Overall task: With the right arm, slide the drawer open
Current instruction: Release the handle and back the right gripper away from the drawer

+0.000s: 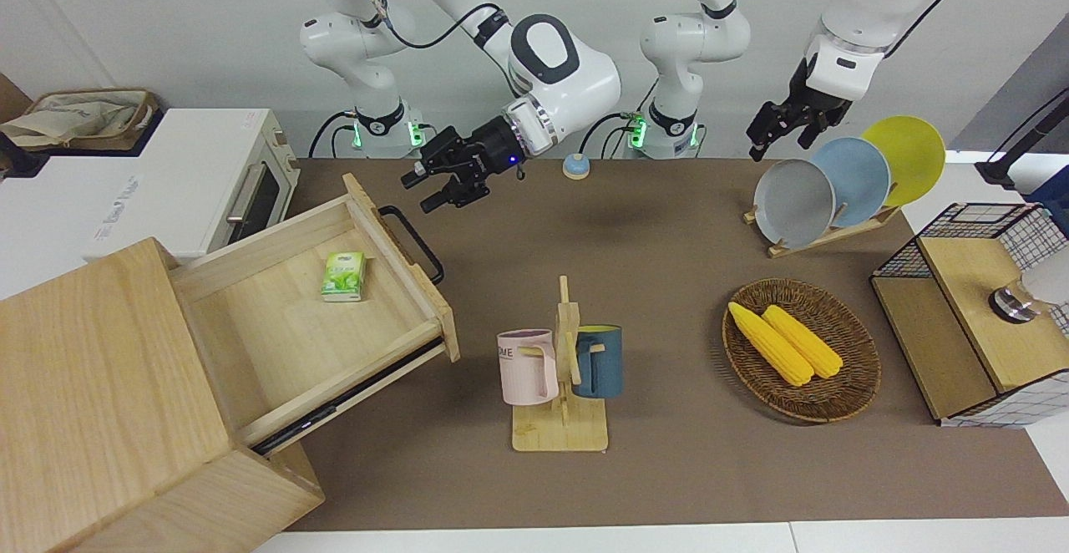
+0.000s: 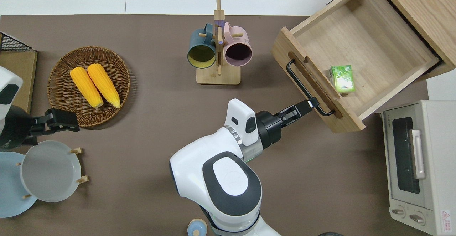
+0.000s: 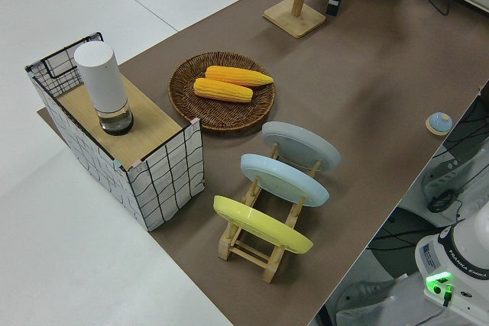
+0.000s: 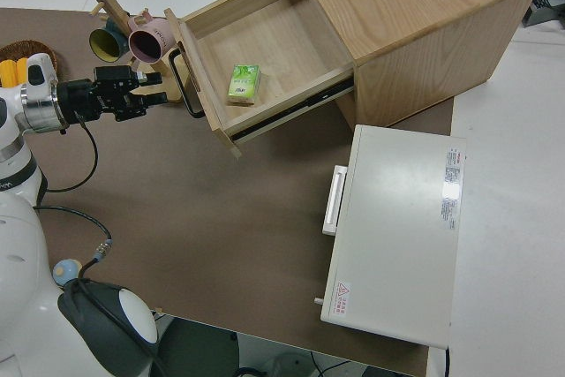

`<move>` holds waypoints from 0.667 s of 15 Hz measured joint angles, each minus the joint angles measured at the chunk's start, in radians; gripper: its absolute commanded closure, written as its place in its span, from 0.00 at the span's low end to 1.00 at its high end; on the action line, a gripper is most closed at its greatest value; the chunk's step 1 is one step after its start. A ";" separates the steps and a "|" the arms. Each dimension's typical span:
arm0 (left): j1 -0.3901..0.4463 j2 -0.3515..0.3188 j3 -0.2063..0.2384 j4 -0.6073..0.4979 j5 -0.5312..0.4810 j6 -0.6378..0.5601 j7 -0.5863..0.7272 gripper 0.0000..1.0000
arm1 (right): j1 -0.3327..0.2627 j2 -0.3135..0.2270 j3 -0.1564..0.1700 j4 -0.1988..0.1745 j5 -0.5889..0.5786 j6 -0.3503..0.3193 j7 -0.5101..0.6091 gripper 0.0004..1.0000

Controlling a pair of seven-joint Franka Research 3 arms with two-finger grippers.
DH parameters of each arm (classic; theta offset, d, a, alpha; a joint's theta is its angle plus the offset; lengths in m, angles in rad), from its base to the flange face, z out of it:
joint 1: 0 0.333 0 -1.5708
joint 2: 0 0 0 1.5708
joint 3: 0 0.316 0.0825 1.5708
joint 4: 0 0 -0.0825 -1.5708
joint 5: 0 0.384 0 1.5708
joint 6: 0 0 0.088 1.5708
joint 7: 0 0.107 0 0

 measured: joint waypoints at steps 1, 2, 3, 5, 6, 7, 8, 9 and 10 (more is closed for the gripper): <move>0.000 0.000 0.000 0.000 0.000 0.000 0.000 0.01 | 0.000 0.000 -0.003 0.000 0.000 0.000 0.000 0.01; 0.000 0.000 0.000 0.000 0.000 0.000 0.000 0.01 | 0.000 0.000 -0.003 0.000 0.000 0.000 0.000 0.01; 0.000 0.000 0.000 0.000 0.000 0.000 0.000 0.01 | 0.003 0.000 -0.003 0.000 0.000 0.001 0.000 0.01; 0.000 0.000 0.000 0.000 0.000 0.000 0.000 0.01 | 0.011 0.000 -0.003 0.000 0.001 0.001 0.000 0.01; 0.000 0.000 0.000 0.000 0.000 0.000 0.000 0.01 | 0.017 0.000 -0.003 0.000 0.001 0.001 0.000 0.01; 0.000 0.000 0.000 0.000 0.000 0.000 0.000 0.01 | 0.025 0.000 -0.003 0.000 0.001 0.001 0.000 0.01; 0.000 0.000 0.000 0.000 0.000 0.000 0.000 0.01 | 0.031 0.000 -0.002 0.000 0.001 0.001 0.000 0.01; 0.000 0.000 0.000 0.000 0.000 0.000 0.000 0.01 | 0.036 0.000 -0.002 0.000 0.004 0.000 0.000 0.01; 0.000 0.000 0.000 0.000 0.000 0.000 0.000 0.01 | 0.042 0.000 -0.002 0.000 0.012 0.000 -0.001 0.01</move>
